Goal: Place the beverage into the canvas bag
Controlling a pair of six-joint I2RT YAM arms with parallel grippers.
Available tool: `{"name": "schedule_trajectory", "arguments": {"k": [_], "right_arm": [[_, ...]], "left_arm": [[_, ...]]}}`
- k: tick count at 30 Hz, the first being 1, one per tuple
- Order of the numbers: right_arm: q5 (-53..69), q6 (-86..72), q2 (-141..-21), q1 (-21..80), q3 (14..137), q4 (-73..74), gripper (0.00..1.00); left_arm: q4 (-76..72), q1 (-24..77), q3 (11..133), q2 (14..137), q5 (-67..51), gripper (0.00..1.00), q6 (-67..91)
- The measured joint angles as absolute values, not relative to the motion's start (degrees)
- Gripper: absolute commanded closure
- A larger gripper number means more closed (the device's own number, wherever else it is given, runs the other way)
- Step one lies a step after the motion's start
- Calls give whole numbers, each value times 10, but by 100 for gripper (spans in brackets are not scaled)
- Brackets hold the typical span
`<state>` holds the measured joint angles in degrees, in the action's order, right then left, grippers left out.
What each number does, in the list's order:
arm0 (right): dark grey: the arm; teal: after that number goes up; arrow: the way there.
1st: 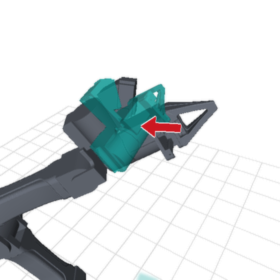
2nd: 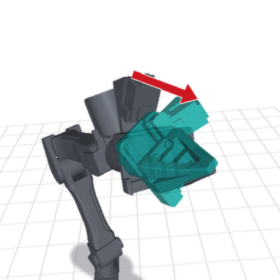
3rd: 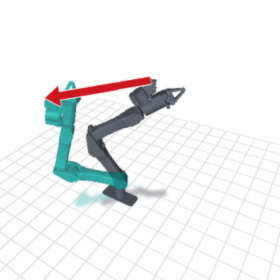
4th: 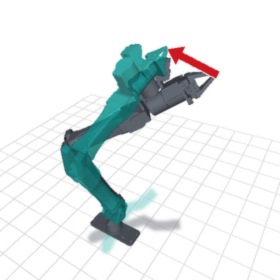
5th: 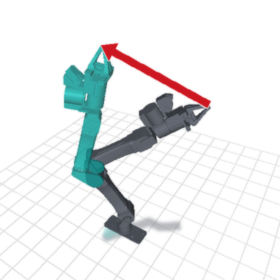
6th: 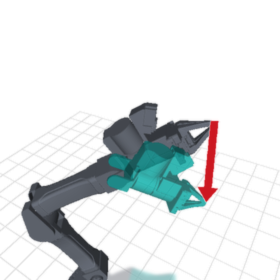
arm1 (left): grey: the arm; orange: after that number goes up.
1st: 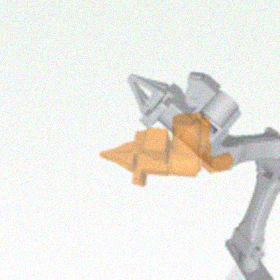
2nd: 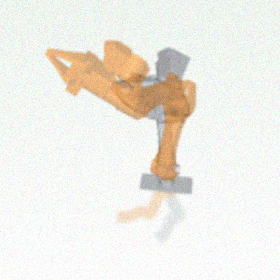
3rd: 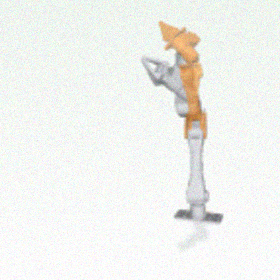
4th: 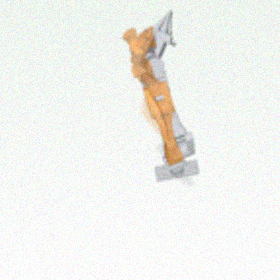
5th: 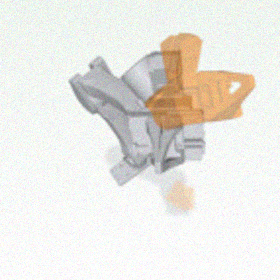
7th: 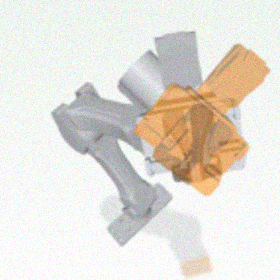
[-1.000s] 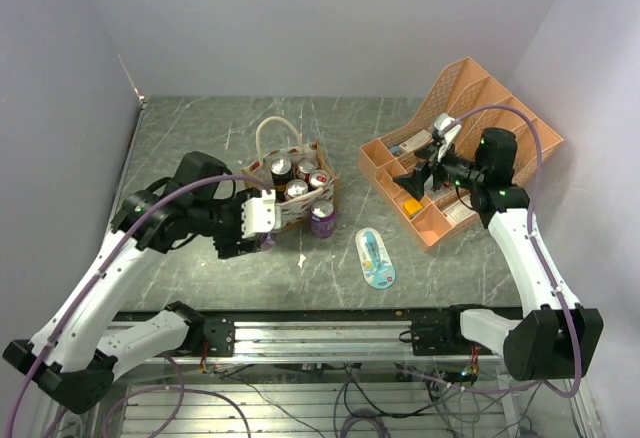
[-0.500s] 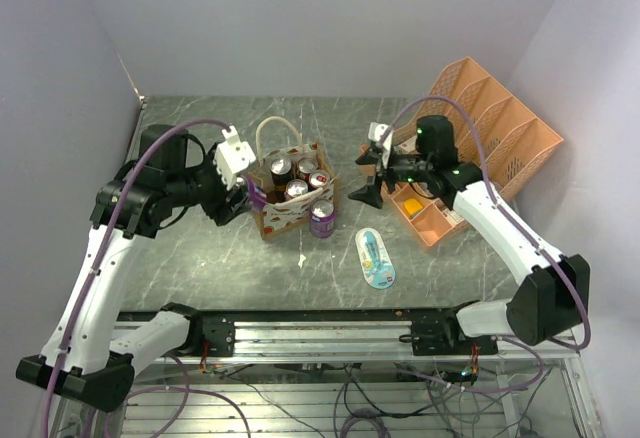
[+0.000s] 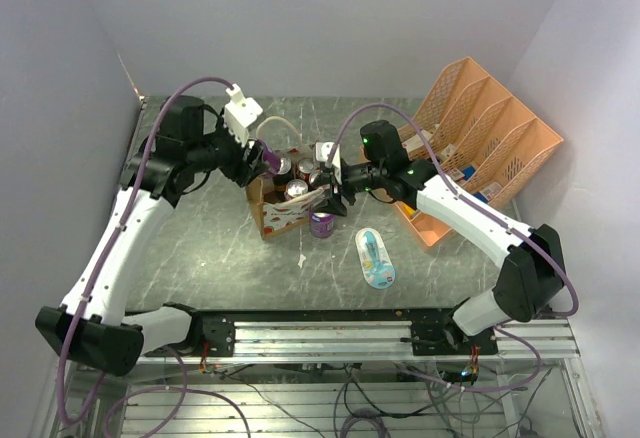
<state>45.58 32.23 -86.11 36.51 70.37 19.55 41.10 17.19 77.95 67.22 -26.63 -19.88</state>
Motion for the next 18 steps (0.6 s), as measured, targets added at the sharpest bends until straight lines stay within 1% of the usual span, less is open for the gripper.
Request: {"name": "schedule_trajectory", "arguments": {"k": [5, 9, 12, 18], "right_arm": [[455, 325, -863, 375, 706, 196, 57], [455, 329, -863, 376, 706, 197, 64], [455, 332, -862, 376, 705, 196, 68], [455, 338, -856, 376, 693, 197, 69]], "left_arm": [[359, 172, 778, 713, -272, 93, -173], [331, 172, 761, 733, -277, 93, -163], [322, 172, 745, 745, -284, 93, -160], [311, 172, 723, 761, -302, 93, -160]]}}
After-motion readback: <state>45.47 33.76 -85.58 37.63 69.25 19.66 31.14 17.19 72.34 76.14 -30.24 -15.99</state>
